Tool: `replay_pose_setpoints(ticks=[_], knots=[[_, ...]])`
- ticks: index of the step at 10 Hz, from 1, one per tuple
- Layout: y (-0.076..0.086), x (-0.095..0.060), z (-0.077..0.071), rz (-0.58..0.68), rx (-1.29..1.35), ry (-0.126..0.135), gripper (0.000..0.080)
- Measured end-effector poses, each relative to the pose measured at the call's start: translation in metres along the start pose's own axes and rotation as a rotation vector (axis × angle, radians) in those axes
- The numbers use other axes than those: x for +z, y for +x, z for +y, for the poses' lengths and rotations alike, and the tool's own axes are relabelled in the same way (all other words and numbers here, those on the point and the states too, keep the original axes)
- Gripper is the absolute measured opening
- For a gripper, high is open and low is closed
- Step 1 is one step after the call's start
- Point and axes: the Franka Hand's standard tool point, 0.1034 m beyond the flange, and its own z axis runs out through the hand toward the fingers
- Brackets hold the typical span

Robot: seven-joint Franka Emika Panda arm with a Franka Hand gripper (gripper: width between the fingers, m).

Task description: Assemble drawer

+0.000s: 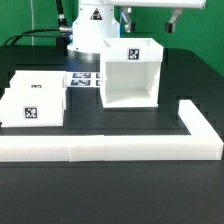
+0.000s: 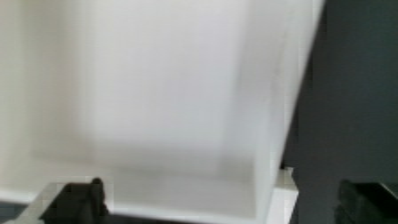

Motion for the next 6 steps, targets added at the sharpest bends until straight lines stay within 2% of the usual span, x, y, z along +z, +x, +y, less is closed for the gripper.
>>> replay_pose_setpoints(ticks=[1,3,4,5,6], knots=[[-0.007,0.005,-0.004,-0.002,0.0,0.003,0.065],[-0.004,0.003,-0.002,0.002,0.002,0.003,0.065],[-0.004,0.005,-0.001,-0.003,-0.019,0.013,0.065],[-0.003,0.01,0.0,-0.012,-0.03,0.061,0.065],[-0.009,0.017,-0.002,-0.011,-0.025,0.077,0.065]])
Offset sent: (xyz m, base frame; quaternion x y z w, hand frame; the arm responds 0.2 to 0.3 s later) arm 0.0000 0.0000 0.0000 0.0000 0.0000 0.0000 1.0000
